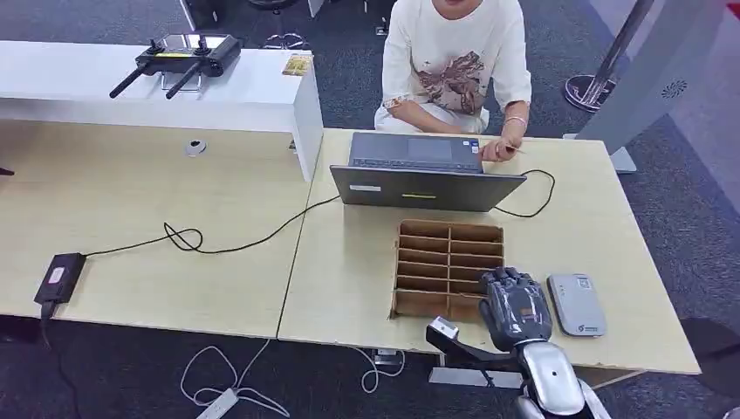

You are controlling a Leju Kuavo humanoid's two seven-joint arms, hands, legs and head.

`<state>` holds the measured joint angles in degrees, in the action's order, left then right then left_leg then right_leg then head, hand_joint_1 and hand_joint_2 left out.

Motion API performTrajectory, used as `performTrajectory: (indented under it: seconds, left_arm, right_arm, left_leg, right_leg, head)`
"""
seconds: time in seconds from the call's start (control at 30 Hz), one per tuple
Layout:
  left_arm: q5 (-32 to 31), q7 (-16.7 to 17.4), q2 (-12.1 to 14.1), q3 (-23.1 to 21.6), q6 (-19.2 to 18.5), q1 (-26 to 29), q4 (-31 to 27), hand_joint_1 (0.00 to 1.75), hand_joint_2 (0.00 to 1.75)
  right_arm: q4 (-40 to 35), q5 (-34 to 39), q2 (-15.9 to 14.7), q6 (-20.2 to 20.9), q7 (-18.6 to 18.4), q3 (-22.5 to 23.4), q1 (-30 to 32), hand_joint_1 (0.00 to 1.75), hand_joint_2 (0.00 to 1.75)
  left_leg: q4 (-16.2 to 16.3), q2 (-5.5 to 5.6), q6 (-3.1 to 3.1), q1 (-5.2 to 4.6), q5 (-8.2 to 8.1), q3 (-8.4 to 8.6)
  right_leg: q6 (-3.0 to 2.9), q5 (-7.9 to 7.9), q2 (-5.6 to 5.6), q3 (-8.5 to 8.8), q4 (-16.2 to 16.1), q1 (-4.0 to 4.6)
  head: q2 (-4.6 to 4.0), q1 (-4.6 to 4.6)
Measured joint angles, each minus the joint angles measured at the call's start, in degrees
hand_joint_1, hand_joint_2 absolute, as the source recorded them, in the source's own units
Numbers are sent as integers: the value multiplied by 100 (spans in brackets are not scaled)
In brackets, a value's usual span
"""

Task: Pass the card to the sensor for recognition and then transmit it.

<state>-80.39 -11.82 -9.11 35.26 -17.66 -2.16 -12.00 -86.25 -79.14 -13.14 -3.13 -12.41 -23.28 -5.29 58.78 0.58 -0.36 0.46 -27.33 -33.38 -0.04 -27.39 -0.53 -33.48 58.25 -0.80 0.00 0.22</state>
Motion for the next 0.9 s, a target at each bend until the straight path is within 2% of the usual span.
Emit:
performTrajectory:
  seconds: [0.47,0.67,0.73,0.8,0.87,0.9]
  left_arm:
    - [7,-4,0,0,-7,1,0,0,175]
    - [7,-4,0,-2,-7,1,0,0,175]
    - [7,-4,0,-2,-7,1,0,0,175]
    - [7,-4,0,-4,-7,1,0,0,175]
    - [7,-4,0,-7,-9,1,0,0,175]
    - [7,-7,0,-9,-7,1,0,0,175]
  right_arm:
    - [31,0,0,0,0,0,-1,129,175]
    - [39,-6,0,-7,9,0,-2,154,175]
    - [39,-7,0,-13,26,0,-3,154,175]
    - [39,-9,2,-15,33,0,-3,164,175]
    - [39,-15,7,-31,44,0,-4,162,175]
    - [39,-15,9,-50,52,0,-5,168,175]
  left_leg:
    - [0,0,0,0,0,0]
    - [0,0,0,0,0,0]
    - [0,0,0,0,0,0]
    - [0,0,0,0,0,0]
    - [0,0,0,0,0,0]
    - [0,0,0,0,0,0]
  right_leg:
    - [0,0,0,0,0,0]
    - [0,0,0,0,0,0]
    - [0,0,0,0,0,0]
    - [0,0,0,0,0,0]
    - [0,0,0,0,0,0]
    - [0,0,0,0,0,0]
  head:
    - [0,0]
    - [0,0]
    - [0,0]
    - [0,0]
    - [0,0]
    - [0,0]
